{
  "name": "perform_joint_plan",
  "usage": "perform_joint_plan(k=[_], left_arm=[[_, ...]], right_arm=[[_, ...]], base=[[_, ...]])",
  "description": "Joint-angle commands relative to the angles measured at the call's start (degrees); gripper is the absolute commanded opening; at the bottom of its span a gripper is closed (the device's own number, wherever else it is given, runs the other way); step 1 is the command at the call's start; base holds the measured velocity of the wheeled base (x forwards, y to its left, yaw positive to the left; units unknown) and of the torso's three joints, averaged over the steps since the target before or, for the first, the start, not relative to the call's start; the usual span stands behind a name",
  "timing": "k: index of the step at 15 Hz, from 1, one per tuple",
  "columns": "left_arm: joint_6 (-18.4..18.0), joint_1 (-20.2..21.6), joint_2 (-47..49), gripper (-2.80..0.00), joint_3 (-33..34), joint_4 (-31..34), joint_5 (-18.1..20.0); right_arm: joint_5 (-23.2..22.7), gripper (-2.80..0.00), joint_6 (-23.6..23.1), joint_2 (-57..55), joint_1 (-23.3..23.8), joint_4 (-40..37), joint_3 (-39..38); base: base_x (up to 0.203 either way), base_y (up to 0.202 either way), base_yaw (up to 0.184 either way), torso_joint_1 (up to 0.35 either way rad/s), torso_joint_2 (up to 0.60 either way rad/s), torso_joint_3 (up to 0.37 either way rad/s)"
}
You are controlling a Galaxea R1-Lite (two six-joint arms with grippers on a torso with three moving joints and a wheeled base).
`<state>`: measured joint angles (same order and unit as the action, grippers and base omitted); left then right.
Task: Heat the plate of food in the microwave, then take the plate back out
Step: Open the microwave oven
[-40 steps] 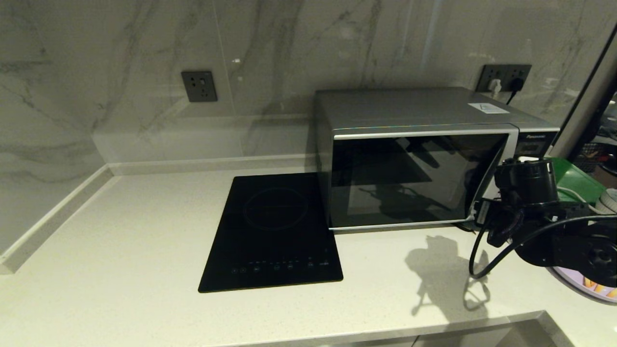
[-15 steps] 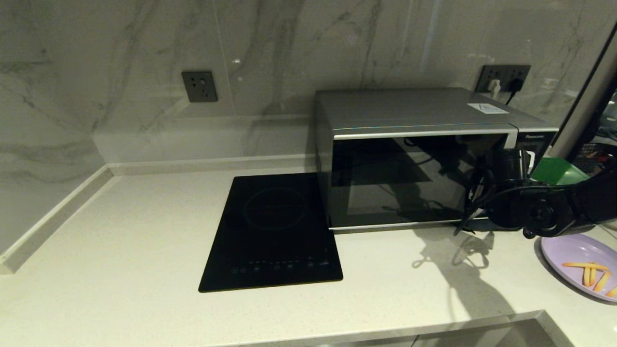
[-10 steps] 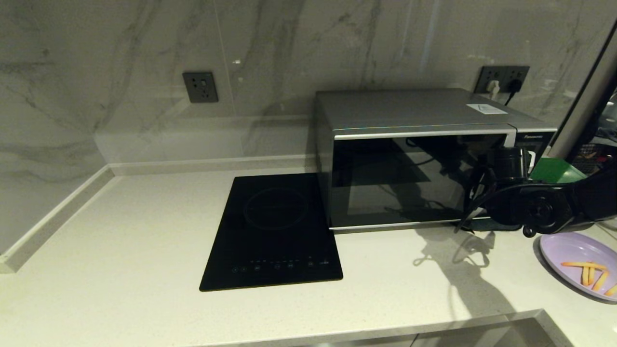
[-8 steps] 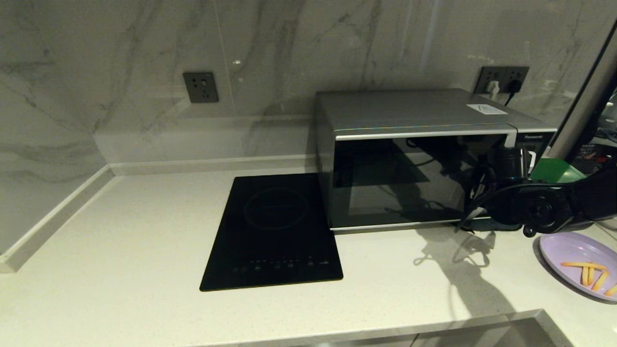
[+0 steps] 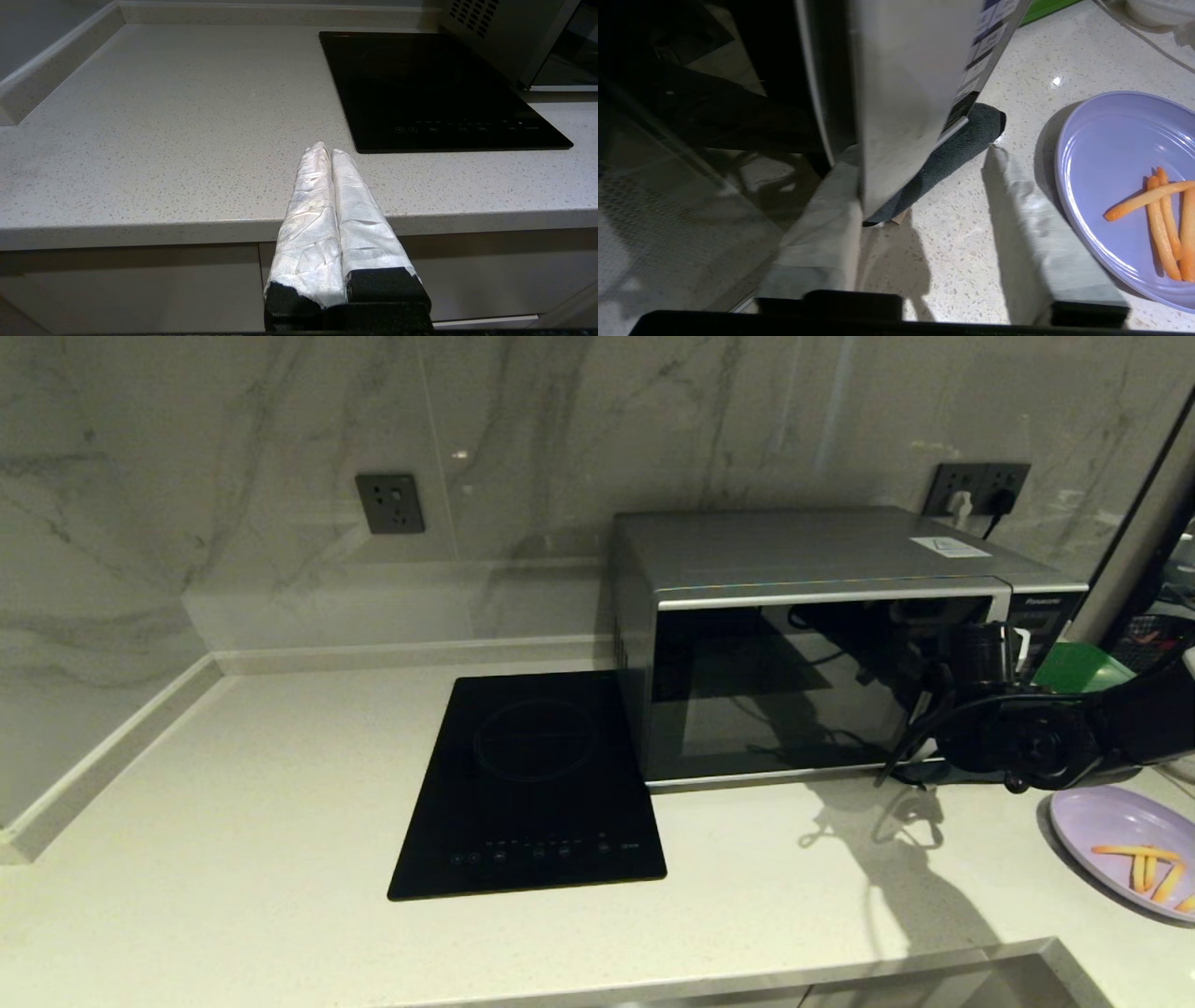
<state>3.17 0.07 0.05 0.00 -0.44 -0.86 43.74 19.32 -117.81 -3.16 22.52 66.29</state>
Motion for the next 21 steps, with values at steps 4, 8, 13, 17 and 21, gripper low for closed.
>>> perform_joint_plan(k=[4,8,13,17,21], left_arm=[[0.1,0.0,0.0,-2.80,0.0,0.0,-0.1],[0.1,0.0,0.0,-2.80,0.0,0.0,-0.1],[0.1,0.0,0.0,-2.80,0.0,0.0,-0.1],[0.1,0.0,0.0,-2.80,0.0,0.0,0.0],[0.1,0.0,0.0,-2.80,0.0,0.0,-0.1]], right_arm=[[0.5,-2.80,0.2,0.0,-0.6,-0.4,-0.6],[0.6,-2.80,0.2,0.3,-1.6,-0.4,-1.0],[0.8,-2.80,0.3,1.1,-2.4,-0.3,-2.8],[1.9,-2.80,0.2,1.8,-2.9,2.6,-5.9],[2.0,-2.80,0.2,3.5,-4.1,4.2,-9.9]], base=[[0.000,0.000,0.000,0.000,0.00,0.000],[0.000,0.000,0.000,0.000,0.00,0.000],[0.000,0.000,0.000,0.000,0.00,0.000],[0.000,0.000,0.000,0.000,0.00,0.000],[0.000,0.000,0.000,0.000,0.00,0.000]])
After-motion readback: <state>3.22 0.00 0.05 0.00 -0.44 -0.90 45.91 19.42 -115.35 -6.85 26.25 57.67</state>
